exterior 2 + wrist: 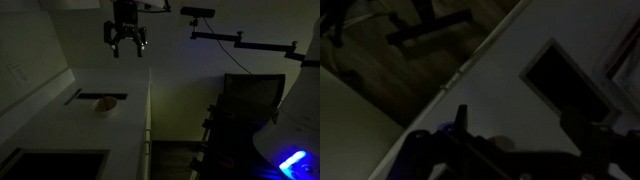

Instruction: Put the pen on the countertop

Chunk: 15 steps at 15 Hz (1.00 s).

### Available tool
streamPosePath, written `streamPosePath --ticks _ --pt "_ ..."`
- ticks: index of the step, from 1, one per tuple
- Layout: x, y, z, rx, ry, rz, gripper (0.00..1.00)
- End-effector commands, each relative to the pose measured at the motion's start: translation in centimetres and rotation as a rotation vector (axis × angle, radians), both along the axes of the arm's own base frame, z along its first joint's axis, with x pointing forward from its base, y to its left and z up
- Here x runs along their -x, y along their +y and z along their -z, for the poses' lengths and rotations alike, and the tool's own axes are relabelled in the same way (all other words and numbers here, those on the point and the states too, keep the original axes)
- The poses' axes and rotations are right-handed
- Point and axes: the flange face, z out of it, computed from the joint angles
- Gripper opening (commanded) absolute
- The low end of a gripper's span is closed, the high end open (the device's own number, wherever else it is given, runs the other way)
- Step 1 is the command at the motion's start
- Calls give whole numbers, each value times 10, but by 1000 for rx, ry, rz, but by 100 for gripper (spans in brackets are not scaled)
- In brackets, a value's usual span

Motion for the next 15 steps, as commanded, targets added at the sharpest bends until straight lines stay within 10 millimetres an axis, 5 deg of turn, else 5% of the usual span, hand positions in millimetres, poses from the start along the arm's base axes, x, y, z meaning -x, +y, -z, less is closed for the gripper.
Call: streamPosePath --ticks 1,8,15 --pt "-2 0 2 16 -3 22 100" --pt "-7 4 33 12 -1 56 100" --pt "-28 26 96 117 -51 156 100"
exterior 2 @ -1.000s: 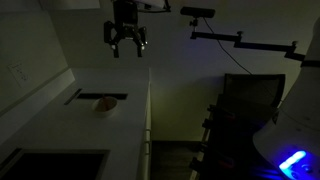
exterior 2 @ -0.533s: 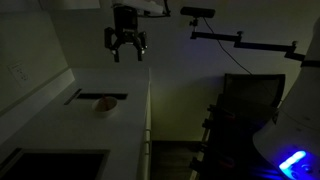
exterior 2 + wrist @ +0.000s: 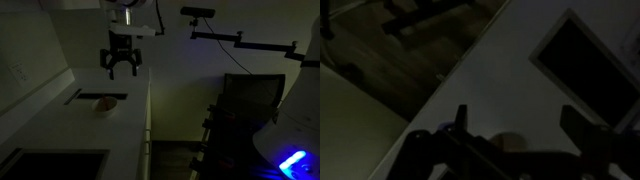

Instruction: Put the pen on the countertop

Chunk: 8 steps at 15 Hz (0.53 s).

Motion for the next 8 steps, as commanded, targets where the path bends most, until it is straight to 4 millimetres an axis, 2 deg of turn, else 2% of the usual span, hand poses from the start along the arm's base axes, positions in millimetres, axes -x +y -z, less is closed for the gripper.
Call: streamPosePath --ticks 1,4,8 --pt "-12 9 29 61 -4 127 100" --pt "-29 18 61 111 -33 241 100" --pt "-58 23 94 163 -45 287 100"
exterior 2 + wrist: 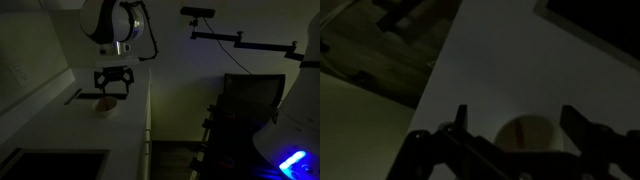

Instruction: Put the pen on the countertop

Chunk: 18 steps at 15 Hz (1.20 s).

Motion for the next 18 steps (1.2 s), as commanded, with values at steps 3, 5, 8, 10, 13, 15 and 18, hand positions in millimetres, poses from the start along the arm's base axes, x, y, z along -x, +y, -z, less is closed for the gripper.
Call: streamPosePath --ticks 3,5,8,10,13,15,18 --pt "-44 0 29 75 -6 -11 100" --pt "-57 -3 40 92 -6 -62 100" --pt "-73 -4 53 117 -15 -113 100" --pt "-82 -6 60 115 -22 -131 100" --pt "-81 -6 64 105 -37 -112 100" --pt "-84 -5 65 105 -33 -118 100" --pt "-87 -6 68 103 -46 -131 100"
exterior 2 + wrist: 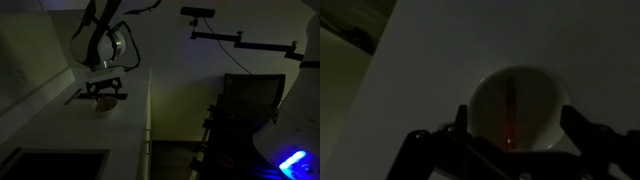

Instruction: Put the pen on the countertop

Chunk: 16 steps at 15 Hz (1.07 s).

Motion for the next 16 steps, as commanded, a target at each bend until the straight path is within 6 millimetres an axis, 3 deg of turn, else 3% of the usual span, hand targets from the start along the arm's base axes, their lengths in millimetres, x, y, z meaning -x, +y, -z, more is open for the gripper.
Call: streamPosePath --ticks 1,4,5,7,9,15,16 --pt "-3 -1 6 -5 -2 -10 100" --pt "-6 -5 15 10 -7 -6 100" --pt "-8 -7 18 8 -5 -2 93" --pt "-12 -11 23 7 -10 4 66" --pt "-16 -13 27 8 -13 3 57" --pt "-29 -12 42 15 -19 1 70" --pt "-31 -12 46 15 -18 -2 67"
